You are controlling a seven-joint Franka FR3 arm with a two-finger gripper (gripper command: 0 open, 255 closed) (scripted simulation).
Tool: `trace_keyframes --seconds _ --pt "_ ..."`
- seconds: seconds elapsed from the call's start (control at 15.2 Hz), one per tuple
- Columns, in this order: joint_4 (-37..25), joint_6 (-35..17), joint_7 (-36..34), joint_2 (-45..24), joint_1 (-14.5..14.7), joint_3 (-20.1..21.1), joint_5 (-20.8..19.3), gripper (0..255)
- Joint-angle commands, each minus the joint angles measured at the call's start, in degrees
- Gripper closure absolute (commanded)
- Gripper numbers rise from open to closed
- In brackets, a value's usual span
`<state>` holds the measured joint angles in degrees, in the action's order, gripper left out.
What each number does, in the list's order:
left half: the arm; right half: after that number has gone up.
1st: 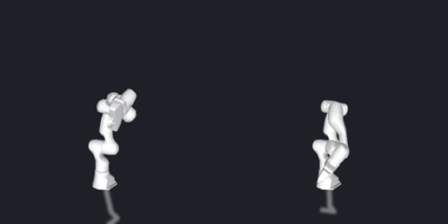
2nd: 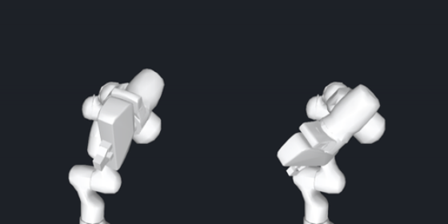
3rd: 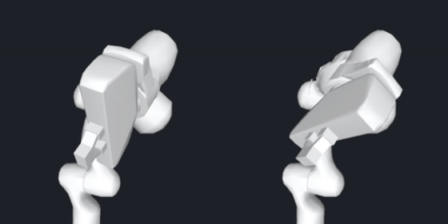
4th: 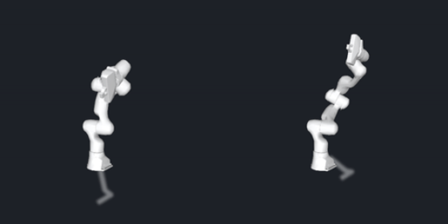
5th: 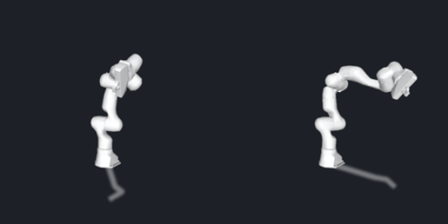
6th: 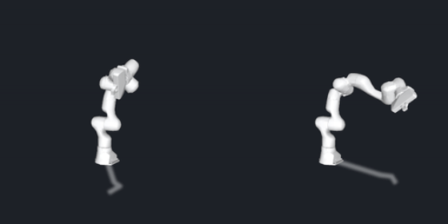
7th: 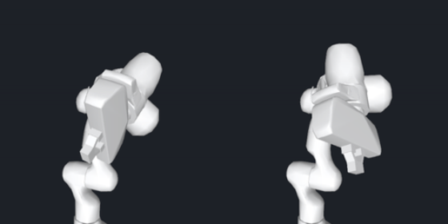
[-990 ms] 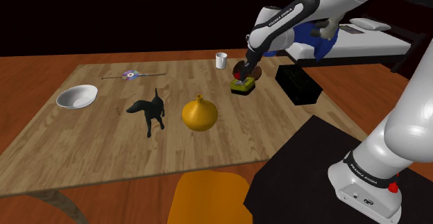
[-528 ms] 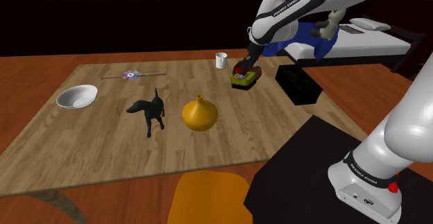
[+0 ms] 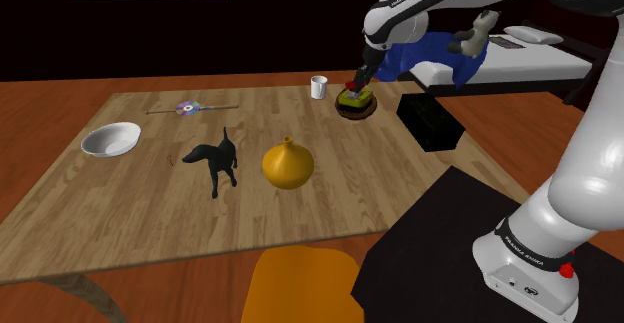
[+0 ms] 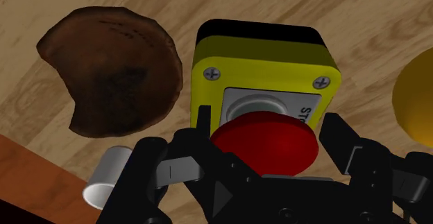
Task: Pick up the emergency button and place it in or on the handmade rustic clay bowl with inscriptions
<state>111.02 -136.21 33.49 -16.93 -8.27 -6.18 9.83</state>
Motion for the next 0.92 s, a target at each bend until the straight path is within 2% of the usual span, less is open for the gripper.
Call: trace_keyframes --seconds 0.0,0.53,0.79,0.86 --pt "-4.59 1.97 1.87 -2.8 -1.44 -0.36 0.59 255" --pt "-27.35 12.32 7.71 -16.05 -7.88 -1.21 2.47 255" --pt "-43.66 19.69 9.35 -25.28 -11.45 -1.22 3.06 255" --pt "-50.86 22.92 9.63 -29.29 -12.78 -1.14 3.2 255"
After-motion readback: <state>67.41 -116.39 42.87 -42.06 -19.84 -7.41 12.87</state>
